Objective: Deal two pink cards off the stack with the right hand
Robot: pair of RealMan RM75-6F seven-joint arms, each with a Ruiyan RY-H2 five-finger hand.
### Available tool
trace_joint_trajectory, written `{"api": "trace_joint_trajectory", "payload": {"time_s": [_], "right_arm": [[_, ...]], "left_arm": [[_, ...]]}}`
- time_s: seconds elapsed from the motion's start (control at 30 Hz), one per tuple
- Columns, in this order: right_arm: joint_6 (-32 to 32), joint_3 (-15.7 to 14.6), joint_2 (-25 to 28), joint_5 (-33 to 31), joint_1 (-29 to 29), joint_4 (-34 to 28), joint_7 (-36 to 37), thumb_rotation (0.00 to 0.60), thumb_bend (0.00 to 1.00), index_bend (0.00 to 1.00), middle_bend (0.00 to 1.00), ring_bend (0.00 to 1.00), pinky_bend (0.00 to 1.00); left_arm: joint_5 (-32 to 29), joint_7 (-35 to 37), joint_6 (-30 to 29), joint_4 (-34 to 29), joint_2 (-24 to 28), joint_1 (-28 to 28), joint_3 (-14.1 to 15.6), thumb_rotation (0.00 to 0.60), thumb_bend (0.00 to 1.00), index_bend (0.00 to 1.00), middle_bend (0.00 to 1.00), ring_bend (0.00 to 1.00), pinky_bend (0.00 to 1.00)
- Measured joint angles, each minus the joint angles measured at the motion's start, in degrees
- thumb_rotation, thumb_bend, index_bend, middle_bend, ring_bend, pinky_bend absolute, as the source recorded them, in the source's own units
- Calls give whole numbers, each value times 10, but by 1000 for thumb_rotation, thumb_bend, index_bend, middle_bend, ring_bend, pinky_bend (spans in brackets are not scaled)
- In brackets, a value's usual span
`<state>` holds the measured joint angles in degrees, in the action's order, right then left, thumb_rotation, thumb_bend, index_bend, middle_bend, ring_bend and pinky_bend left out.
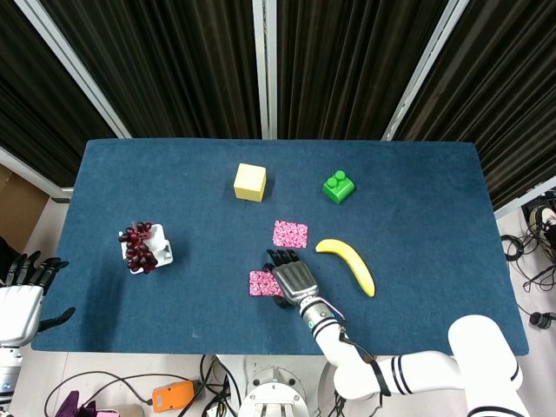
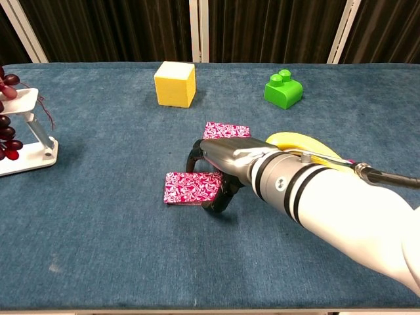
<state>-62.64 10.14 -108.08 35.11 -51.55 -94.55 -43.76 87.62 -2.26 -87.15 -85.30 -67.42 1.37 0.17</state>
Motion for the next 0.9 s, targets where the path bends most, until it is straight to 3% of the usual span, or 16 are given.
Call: {"api": "trace_joint_trajectory", "payload": {"time_s": [0.2,0.53,0.73,0.9], "right_arm": [[1,2,5,11,3,-2,14,600,569,439,82,0,0],[-7,-10,54,49,24,-48,39,600,573,441,82,0,0],[-19,-35,126,81,58,-84,69,600,572,439,82,0,0],[-16,-75,185,120,95,-93,111,600,572,434,82,0,0]], "left_arm": [[0,0,0,0,-1,0,0,600,71,212,179,31,0],[4,0,-5,-1,1,-1,0,600,72,212,179,31,0],[8,0,-7,-1,-2,-2,1,600,72,212,179,31,0],[10,-3,-11,-5,-3,-4,2,600,71,212,179,31,0]]}}
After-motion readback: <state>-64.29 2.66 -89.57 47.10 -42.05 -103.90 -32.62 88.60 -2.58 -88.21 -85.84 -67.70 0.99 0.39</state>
